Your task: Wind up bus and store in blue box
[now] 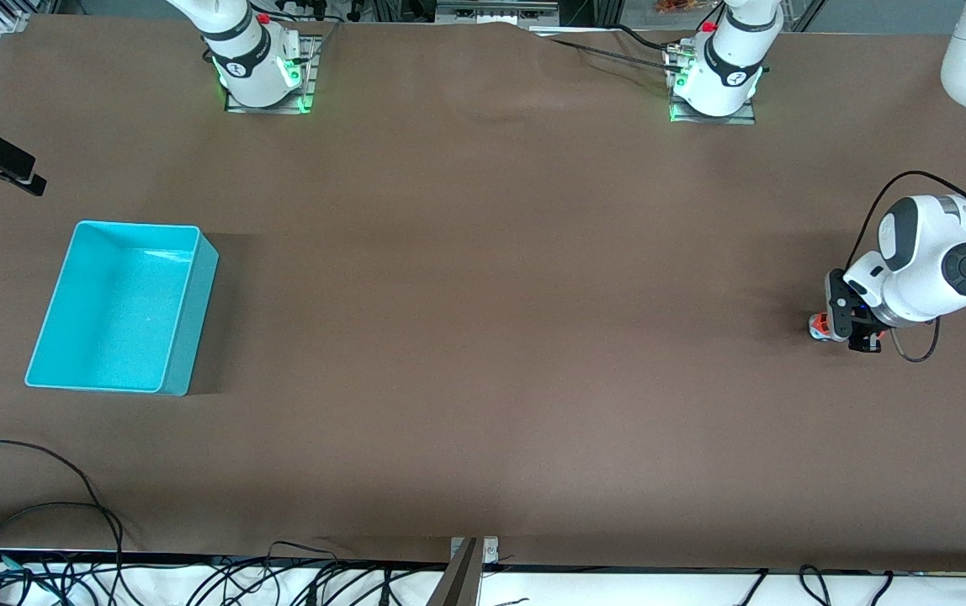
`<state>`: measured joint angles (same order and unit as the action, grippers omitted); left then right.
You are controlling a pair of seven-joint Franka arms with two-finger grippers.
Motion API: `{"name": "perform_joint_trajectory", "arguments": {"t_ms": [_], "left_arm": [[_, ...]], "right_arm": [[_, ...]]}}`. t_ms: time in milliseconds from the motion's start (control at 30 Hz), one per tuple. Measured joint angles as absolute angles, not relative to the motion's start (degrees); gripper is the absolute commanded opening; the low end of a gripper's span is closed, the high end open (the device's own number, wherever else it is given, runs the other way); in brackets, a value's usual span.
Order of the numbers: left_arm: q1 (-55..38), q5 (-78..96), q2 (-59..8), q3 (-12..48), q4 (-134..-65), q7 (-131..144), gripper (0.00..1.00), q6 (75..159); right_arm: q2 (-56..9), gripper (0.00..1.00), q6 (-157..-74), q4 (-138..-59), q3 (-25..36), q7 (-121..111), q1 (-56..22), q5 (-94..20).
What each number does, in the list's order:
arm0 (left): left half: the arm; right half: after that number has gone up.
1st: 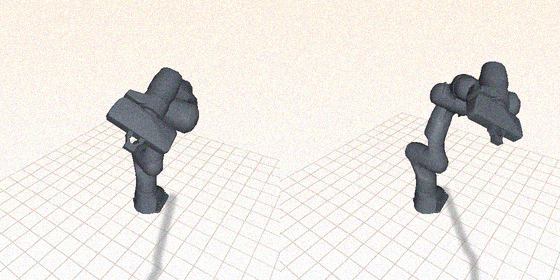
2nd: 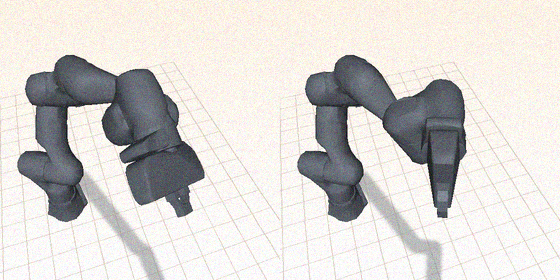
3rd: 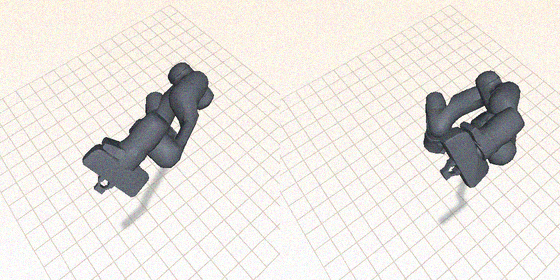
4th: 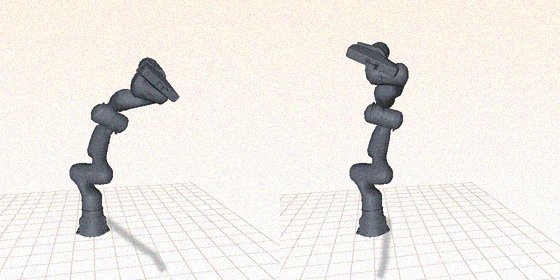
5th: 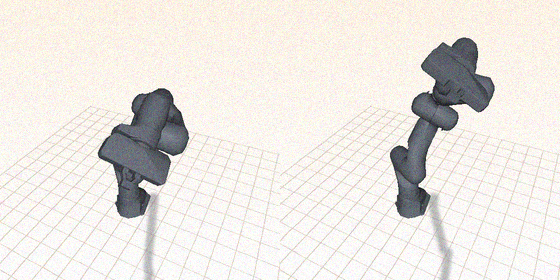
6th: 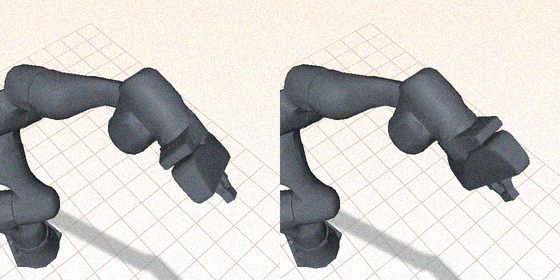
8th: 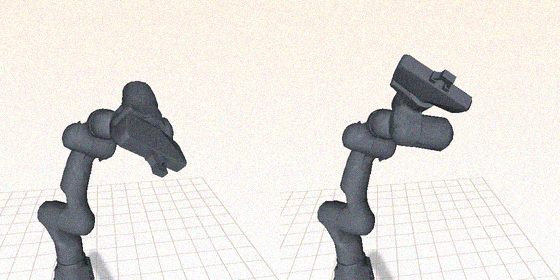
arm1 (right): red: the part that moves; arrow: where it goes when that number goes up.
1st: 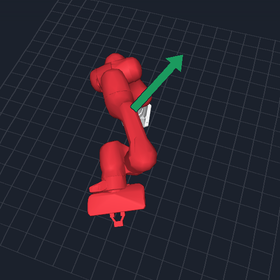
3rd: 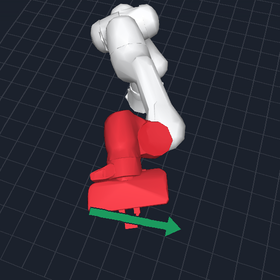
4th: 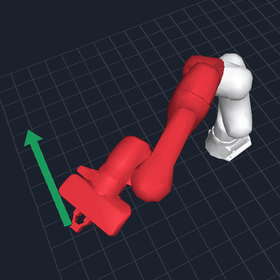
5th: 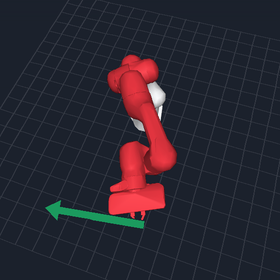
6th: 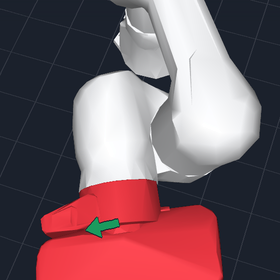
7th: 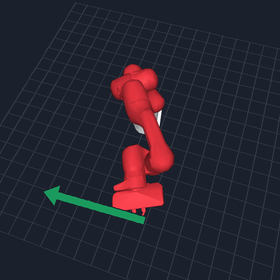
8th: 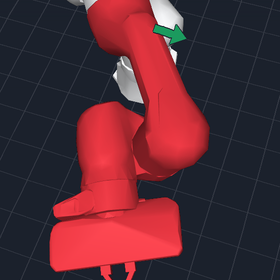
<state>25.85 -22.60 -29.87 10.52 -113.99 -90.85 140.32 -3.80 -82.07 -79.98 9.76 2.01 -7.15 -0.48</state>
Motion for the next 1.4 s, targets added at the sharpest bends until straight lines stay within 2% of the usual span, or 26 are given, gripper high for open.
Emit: {"name": "perform_joint_trajectory", "arguments": {"t_ms": [33, 333, 500, 900, 1400], "left_arm": [[25.92, -22.6, -29.87, 10.52, -113.99, -90.85, 1.0, 140.35], [27.63, -22.61, -32.35, 10.47, -113.73, -91.05, 1.0, 141.1], [27.71, -22.61, -31.19, 12.32, -112.13, -91.26, 1.0, 138.88], [27.59, -21.67, -21.29, 21.74, -103.58, -85.31, 1.0, 115.9], [27.45, -14.63, -20.68, 25.54, -96.68, -73.08, 1.0, 105.62]], "right_arm": [[-3.8, 1.0, -82.07, -79.98, 9.76, 2.01, -7.15, -0.48], [-3.8, 1.0, -82.09, -79.98, 9.77, 2.01, -7.14, -0.48], [-3.8, 1.0, -82.09, -79.98, 9.85, 2.01, -7.1, -0.48], [-3.8, 1.0, -82.1, -79.98, 9.87, 2.01, -7.1, -0.48], [-3.8, 1.0, -82.1, -79.98, 10.0, 2.01, -7.09, -0.48]]}}
